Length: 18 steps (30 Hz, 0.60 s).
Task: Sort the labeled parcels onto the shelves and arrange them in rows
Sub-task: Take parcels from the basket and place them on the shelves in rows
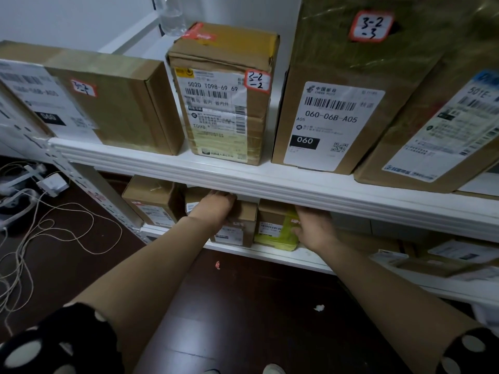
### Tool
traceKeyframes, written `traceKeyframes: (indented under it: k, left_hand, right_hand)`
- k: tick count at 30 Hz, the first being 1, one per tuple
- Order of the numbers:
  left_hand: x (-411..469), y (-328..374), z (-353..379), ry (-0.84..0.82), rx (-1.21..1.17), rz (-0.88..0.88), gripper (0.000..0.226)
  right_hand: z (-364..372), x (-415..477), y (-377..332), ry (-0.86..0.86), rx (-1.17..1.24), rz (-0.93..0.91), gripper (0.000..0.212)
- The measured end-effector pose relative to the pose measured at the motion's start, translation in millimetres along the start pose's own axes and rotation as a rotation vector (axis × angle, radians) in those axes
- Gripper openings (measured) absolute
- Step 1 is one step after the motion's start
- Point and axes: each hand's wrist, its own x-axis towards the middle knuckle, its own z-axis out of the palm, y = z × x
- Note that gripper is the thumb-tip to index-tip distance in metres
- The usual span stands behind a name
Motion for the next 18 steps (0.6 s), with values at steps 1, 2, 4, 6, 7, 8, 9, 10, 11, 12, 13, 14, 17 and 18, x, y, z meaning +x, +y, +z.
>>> traceKeyframes:
  k: [1,2,4,6,7,8,9,10,11,12,13,14,17,18]
  left_hand:
    - [1.6,-1.2,0.7,0.002,-0.013,0.004,0.057]
    - [3.1,-2.8,1.4,0.001,-0.020,0.007,0.058]
    - [5.9,-6.1,3.3,-0.015,-0.028,0.010,0.061]
    - [8.9,-9.6,6.0,-0.014,-0.004,0.024,0.061]
    - [10.6,-11.9,7.6,-0.002,0.021,0.032,0.062]
    - [11.3,-14.0,9.5,0.007,0.045,0.040,0.066]
    - [11.7,-16.0,11.0,0.014,0.062,0.047,0.069]
    - [11.1,-17.6,11.6,0.022,0.073,0.050,0.071]
    - [10.5,-19.4,11.8,0.038,0.080,0.048,0.071]
    - [9.6,-21.3,12.1,0.061,0.085,0.045,0.071]
    - [7.7,-24.9,13.0,0.084,0.086,0.044,0.070]
    - [6.1,-26.8,13.7,0.102,0.079,0.036,0.071]
    - [-4.8,-37.0,20.9,0.161,-0.019,0.002,0.084]
    - [-10.9,-40.8,23.9,0.182,-0.066,-0.014,0.090]
  right_hand:
    - [-0.5,-0.5,-2.6,0.001,-0.027,-0.007,0.067]
    - [-0.3,-0.8,-4.3,0.001,-0.054,-0.015,0.067]
    - [0.1,-1.4,-7.0,-0.012,-0.073,0.002,0.066]
    - [-2.2,-2.8,-10.5,-0.034,-0.064,0.048,0.064]
    - [-3.7,-2.7,-13.0,-0.039,-0.062,0.063,0.062]
    - [-5.1,-3.6,-16.2,-0.035,-0.063,0.071,0.061]
    - [-6.3,-5.4,-21.2,-0.020,-0.062,0.072,0.059]
    - [-6.8,-7.6,-27.6,0.009,-0.060,0.065,0.058]
    - [-7.3,-9.9,-34.9,0.040,-0.055,0.051,0.056]
    - [-8.0,-12.1,-43.1,0.061,-0.048,0.030,0.056]
    - [-8.1,-14.5,-53.4,0.069,-0.037,0.008,0.056]
    - [-8.9,-15.4,-61.0,0.070,-0.028,-0.019,0.057]
    - [-8.5,-13.2,-83.8,0.083,-0.037,-0.102,0.063]
    - [-8.6,-9.9,-91.4,0.079,-0.051,-0.124,0.066]
